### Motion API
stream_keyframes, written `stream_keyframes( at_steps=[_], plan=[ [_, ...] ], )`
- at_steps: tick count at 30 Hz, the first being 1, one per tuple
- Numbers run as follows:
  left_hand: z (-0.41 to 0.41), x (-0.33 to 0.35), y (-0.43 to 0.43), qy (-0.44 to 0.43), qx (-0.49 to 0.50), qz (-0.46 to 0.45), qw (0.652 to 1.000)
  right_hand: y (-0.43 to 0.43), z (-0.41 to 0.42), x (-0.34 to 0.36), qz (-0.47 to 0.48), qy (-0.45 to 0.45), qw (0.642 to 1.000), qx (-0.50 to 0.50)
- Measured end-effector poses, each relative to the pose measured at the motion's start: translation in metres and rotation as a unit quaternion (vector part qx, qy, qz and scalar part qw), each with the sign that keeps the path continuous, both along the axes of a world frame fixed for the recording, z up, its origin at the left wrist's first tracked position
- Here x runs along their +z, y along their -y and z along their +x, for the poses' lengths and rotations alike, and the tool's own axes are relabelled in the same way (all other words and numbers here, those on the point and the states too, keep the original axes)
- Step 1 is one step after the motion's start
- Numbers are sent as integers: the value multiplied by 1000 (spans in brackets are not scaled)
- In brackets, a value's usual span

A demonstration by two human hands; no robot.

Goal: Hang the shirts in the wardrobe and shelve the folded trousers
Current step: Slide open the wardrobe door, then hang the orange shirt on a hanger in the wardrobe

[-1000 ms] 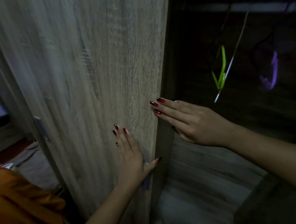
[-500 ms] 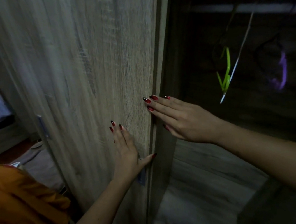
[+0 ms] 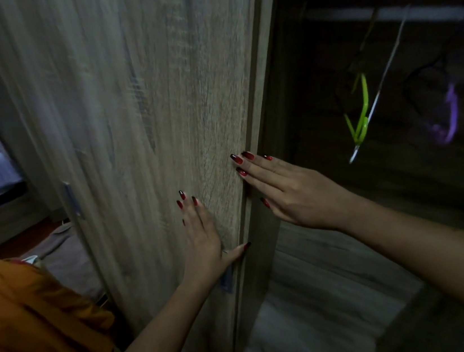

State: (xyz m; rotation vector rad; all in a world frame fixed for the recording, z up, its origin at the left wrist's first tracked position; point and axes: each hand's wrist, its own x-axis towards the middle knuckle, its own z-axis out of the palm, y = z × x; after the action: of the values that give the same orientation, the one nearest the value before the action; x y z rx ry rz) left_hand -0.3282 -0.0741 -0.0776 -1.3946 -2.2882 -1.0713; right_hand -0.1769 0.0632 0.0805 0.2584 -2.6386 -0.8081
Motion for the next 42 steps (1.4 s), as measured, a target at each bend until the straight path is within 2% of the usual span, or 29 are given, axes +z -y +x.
stream_keyframes(
  at_steps=[8,11,15,19,24,27,30,33,39,42],
  plan=[
    [2,2,2,3,12,-22,1000,8,2,0,-33,-12,999,-15],
    [0,6,9,8,7,-52,999,22,3,-7,-73,-55,996,-10],
    [-11,2,45,43,14,-47,998,49,-12,-23,-135,-123,980,77],
    [-35,1,130,96,97,3,991,97,-70,-46,-253,-112,948,159],
    [-76,0,260,183,244,79,949,173,-153,-79,-416,-5,887,200],
    [-101,1,329,247,350,144,892,219,-210,-100,-485,66,851,190],
    [-140,-4,382,316,412,189,833,264,-269,-115,-529,94,822,189],
    [-168,-7,404,341,445,214,800,297,-317,-125,-538,100,816,183],
    [-194,-12,411,313,480,175,801,338,-380,-141,-552,101,816,141],
    [-206,-14,414,302,503,107,803,345,-400,-153,-577,99,807,74]
  ],
)
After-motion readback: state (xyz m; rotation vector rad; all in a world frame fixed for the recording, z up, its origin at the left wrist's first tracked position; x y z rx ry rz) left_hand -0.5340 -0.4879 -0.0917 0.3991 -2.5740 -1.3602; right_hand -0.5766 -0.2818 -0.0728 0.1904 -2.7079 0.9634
